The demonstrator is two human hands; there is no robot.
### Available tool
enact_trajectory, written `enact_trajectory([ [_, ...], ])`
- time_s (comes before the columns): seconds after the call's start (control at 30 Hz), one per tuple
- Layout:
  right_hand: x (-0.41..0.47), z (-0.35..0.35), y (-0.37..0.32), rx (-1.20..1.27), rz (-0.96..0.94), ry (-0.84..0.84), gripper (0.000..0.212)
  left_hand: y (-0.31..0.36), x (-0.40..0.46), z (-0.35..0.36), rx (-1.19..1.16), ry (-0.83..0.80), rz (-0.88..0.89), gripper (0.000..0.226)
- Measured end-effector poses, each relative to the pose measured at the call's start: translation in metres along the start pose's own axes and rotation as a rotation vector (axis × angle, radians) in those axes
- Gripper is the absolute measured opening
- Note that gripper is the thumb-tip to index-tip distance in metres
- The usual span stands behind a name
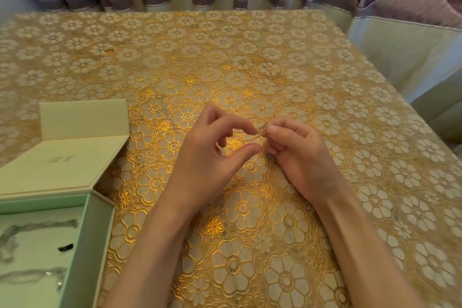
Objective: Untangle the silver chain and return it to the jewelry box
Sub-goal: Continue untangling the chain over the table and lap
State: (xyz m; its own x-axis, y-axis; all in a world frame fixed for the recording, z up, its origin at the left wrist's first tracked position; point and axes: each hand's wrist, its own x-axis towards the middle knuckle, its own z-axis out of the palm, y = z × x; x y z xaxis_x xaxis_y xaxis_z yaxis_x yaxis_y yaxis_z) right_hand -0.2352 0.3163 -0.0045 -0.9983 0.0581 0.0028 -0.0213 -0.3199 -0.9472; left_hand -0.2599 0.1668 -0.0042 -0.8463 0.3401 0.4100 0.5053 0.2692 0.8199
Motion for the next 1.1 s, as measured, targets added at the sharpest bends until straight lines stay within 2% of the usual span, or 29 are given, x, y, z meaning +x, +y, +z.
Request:
enact_trajectory([
  [0.1, 0.0, -0.001, 0.0, -0.002, 0.008, 0.003, 0.018, -0.002, 0.0, 0.001, 0.064, -0.002, 0.037, 0.014],
  [0.23, -0.001, 0.0, -0.002, 0.021, 0.017, 0.023, 0.01, 0.0, 0.0, 0.001, 0.051, -0.011, -0.005, 0.013],
  [0.57, 0.0, 0.002, 0.0, -0.024, -0.001, 0.079, 0.019, 0.007, 0.001, -0.009, -0.432, -0.072, -0.208, 0.016],
  [0.8, 0.001, 0.004, 0.001, -0.088, -0.021, 0.09, 0.019, 0.008, 0.004, -0.021, -0.804, 0.012, -0.328, 0.009],
  [1.0, 0.0, 0.002, 0.002, -0.166, -0.04, 0.064, 0.018, 0.009, 0.003, -0.024, -0.834, -0.036, -0.367, 0.011],
  [1.1, -0.001, 0.002, 0.002, -0.201, -0.061, 0.048, 0.007, 0.01, 0.003, -0.025, -0.851, -0.048, -0.34, 0.011],
])
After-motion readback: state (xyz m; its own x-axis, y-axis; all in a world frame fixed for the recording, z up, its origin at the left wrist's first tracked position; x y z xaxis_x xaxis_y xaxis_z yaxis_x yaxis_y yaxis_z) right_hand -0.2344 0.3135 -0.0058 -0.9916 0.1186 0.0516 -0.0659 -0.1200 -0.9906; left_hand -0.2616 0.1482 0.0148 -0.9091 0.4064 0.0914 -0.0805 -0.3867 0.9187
